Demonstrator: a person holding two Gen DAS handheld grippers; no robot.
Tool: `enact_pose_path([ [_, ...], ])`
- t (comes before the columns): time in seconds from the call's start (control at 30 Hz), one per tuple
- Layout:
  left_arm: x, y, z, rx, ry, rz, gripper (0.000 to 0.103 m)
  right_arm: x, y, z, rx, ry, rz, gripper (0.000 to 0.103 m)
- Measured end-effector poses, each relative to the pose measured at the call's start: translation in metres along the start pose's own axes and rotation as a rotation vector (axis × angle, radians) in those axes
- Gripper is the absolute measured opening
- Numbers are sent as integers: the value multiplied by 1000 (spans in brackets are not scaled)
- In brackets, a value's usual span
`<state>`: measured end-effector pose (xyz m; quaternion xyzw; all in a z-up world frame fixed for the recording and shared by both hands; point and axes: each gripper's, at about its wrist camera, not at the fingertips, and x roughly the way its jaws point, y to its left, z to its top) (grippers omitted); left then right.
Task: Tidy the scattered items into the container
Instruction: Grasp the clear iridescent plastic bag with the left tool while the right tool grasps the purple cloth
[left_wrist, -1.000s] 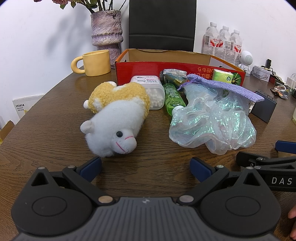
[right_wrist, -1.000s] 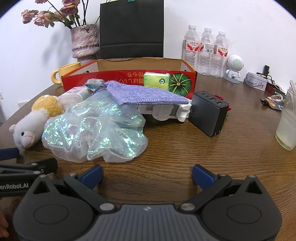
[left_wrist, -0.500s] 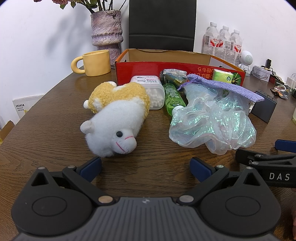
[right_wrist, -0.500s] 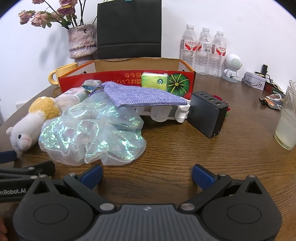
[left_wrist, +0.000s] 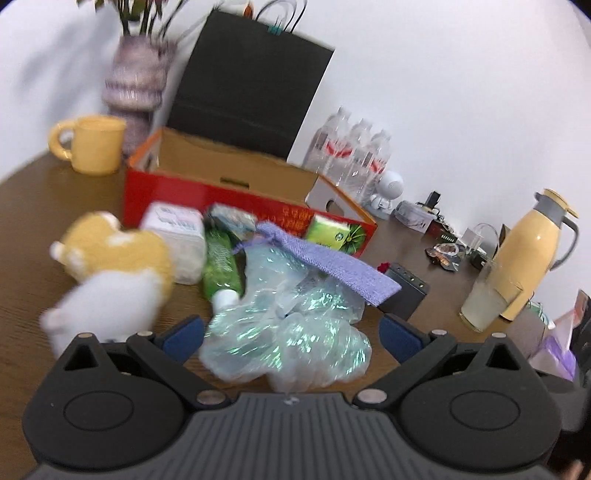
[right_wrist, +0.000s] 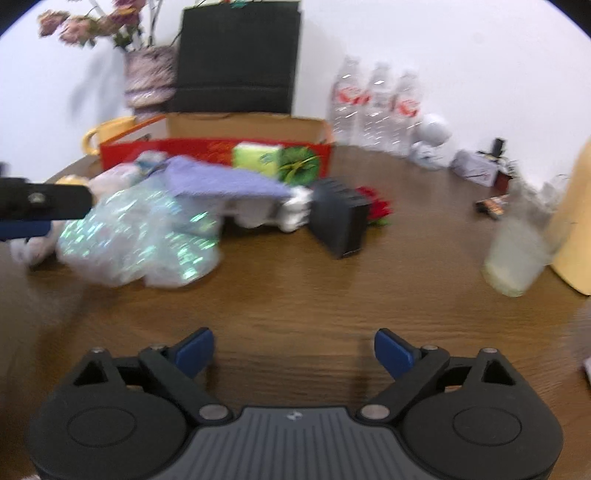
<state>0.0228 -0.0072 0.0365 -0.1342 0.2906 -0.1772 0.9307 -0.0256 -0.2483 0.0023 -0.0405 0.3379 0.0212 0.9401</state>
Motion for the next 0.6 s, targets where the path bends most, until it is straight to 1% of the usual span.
enact_pose_path([
  [0.07,13,-8,0,45,30,8,93,-2,-9,4,22,-16,21,93],
  [0.1,17,-12,-1,78,35,13,76,-3,-12,7,25,-26,34,93],
  [0.13,19,-14,-2,92,50,18,48,-3,-13,11,19,-40,50,93],
  [0.2,22,-10,-4,53,82,33,18,-1,-13,22,-8,-82,84,93],
  [0.27,14,-2,-3,0,67,17,15,4,-7,36,-78,-134,121,93],
  [0.33,1,0,0,10,34,11,12,13,5,51,-188,-173,149,92],
  [0.37,-5,-1,3,27,12,24,11,17,12,57,-244,-185,157,86],
  [0.43,-16,-4,7,62,-34,52,9,26,25,67,-340,-206,173,85],
  [0.47,-21,-4,10,70,-49,62,9,32,31,72,-374,-209,176,79],
  [0.5,-25,-4,14,77,-65,72,8,37,36,76,-394,-201,176,66],
  [0.53,-30,-6,17,88,-82,75,7,44,39,79,-403,-185,184,56],
  [0.57,-35,-7,21,98,-98,77,7,50,41,83,-398,-159,201,32],
  [0.6,-40,-9,25,109,-115,80,7,54,42,85,-386,-144,221,18],
])
